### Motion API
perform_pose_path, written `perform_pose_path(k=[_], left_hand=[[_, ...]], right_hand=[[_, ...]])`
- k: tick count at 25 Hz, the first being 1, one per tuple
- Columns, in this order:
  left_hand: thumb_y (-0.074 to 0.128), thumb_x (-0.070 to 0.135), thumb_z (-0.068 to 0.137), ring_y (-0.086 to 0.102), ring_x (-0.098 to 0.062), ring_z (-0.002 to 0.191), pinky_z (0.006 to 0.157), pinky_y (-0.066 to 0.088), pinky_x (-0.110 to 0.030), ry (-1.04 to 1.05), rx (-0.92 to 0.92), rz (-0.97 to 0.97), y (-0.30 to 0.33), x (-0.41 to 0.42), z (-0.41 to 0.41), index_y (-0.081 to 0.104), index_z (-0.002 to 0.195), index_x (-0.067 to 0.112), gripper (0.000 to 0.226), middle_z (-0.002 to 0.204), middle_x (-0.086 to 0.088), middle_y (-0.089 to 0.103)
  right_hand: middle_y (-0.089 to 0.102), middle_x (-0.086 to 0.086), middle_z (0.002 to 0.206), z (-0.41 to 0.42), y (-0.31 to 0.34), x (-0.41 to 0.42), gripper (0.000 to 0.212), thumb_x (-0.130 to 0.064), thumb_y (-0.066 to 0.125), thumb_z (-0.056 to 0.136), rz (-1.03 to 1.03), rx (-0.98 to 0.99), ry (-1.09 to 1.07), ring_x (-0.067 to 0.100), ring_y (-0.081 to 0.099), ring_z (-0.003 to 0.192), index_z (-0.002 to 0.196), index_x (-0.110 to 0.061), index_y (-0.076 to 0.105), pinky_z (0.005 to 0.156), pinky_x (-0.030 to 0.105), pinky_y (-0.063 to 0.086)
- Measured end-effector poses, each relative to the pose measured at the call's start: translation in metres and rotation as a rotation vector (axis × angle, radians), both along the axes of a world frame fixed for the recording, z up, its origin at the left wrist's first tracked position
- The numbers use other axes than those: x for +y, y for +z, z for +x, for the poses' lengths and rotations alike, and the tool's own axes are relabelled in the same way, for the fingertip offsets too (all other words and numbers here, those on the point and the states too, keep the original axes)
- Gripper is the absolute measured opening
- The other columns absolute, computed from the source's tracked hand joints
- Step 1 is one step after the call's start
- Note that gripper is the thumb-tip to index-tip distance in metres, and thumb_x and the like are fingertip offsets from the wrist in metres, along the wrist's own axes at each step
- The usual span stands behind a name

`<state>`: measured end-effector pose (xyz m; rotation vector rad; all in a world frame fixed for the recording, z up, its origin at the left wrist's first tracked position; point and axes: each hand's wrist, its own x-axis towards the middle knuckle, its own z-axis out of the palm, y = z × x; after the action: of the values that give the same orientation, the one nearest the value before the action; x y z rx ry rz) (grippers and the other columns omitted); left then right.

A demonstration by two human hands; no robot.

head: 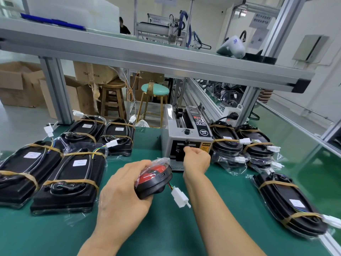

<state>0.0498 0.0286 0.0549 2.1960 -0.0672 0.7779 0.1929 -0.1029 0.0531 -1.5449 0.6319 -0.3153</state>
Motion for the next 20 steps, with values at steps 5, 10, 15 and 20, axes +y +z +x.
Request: perform_pose_path(k=[5, 10, 15, 20], left_hand=[[0.082, -0.002, 0.052, 0.063, -0.013, 0.091, 0.078, 0.049, -0.031, 0.002, 0.001, -0.018, 0.001, 0.002, 0.000, 0.065, 0.111, 0.030, 0.069, 0.101, 0.019, 0.064], [0.083, -0.002, 0.051, 0.062, -0.015, 0.089, 0.077, 0.049, -0.032, 0.008, 0.008, -0.006, 0.001, 0.001, 0.002, 0.065, 0.109, 0.027, 0.068, 0.100, 0.018, 0.065], [0.082, -0.003, 0.051, 0.064, -0.014, 0.092, 0.079, 0.052, -0.036, 0.004, 0.016, -0.050, 0.002, 0.003, 0.001, 0.065, 0.111, 0.030, 0.071, 0.101, 0.018, 0.065], [0.082, -0.002, 0.051, 0.063, -0.013, 0.089, 0.077, 0.050, -0.031, -0.001, 0.015, -0.038, 0.003, 0.005, 0.000, 0.065, 0.110, 0.030, 0.070, 0.099, 0.019, 0.065]], right_hand=[[0.039, -0.008, 0.052, -0.010, -0.004, -0.017, 0.032, -0.012, 0.062, 0.085, 0.207, -0.061, 0.074, 0.011, 0.032, 0.051, 0.057, -0.019, 0.047, 0.051, 0.024, 0.030], [0.061, 0.008, 0.067, -0.020, -0.008, -0.031, 0.018, -0.014, 0.061, 0.088, -0.097, -0.122, 0.190, 0.011, 0.050, 0.066, 0.075, -0.003, 0.066, 0.061, 0.021, 0.041], [0.068, 0.005, 0.086, -0.010, -0.014, -0.011, 0.012, -0.027, 0.063, 0.091, -0.563, -0.071, 0.050, 0.021, 0.054, 0.078, 0.095, -0.022, 0.072, 0.066, 0.026, 0.038], [0.060, -0.002, 0.073, -0.009, -0.014, 0.001, 0.009, -0.027, 0.064, 0.089, -0.492, -0.074, -0.041, 0.021, 0.052, 0.073, 0.084, -0.024, 0.070, 0.064, 0.026, 0.034]])
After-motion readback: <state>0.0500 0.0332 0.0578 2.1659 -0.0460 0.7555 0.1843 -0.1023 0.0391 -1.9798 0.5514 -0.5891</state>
